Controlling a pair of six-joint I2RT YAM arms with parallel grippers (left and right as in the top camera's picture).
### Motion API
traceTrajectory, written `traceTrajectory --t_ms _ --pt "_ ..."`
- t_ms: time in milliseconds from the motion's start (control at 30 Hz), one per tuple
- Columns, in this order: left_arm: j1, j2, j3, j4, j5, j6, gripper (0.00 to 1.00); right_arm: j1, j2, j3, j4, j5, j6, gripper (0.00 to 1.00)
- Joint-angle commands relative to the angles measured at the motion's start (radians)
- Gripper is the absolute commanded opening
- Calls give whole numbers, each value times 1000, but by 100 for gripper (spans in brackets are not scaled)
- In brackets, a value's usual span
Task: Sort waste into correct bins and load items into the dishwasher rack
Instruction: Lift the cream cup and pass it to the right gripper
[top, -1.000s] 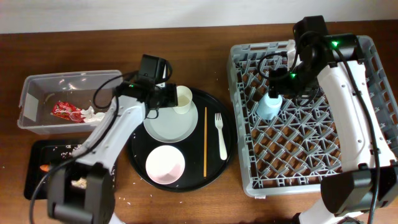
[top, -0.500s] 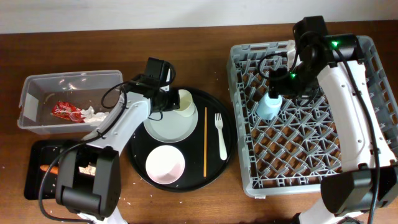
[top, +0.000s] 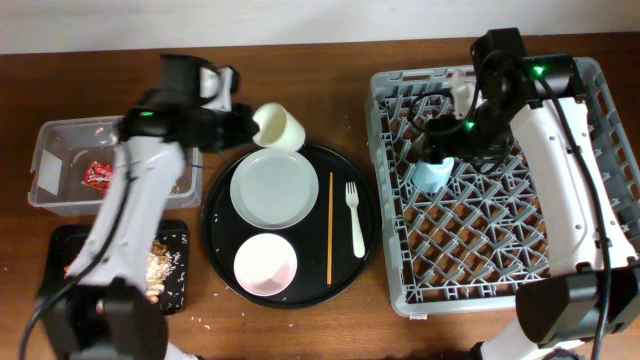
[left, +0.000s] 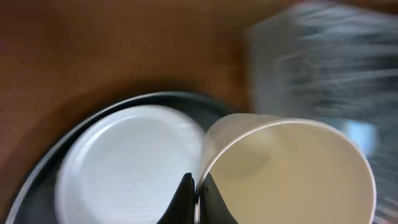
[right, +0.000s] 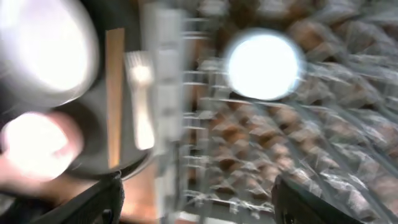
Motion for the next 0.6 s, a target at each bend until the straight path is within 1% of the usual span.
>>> traceTrajectory --t_ms 0,33,100,200,233,300,433,567 --pt "99 -26 16 12 587 161 0 7 -8 15 -6 -497 -317 81" --pt "137 -24 16 13 813 229 0 7 -8 15 -15 -678 -431 88" --pt "143 -24 16 13 952 263 0 10 -7 15 -15 -805 -506 93" --pt "129 -24 16 22 1070 302 0 39 -7 15 -14 -938 -610 95" --pt "106 -24 16 25 1069 299 0 68 -7 15 -11 -961 -647 95" --pt "82 -24 16 29 1069 301 0 104 -7 15 1 -992 -676 95" --pt "37 -24 16 59 1067 303 0 163 -7 15 74 -1062 -677 95" --pt "35 -24 16 58 1041 303 0 178 -7 15 90 -1122 -677 94"
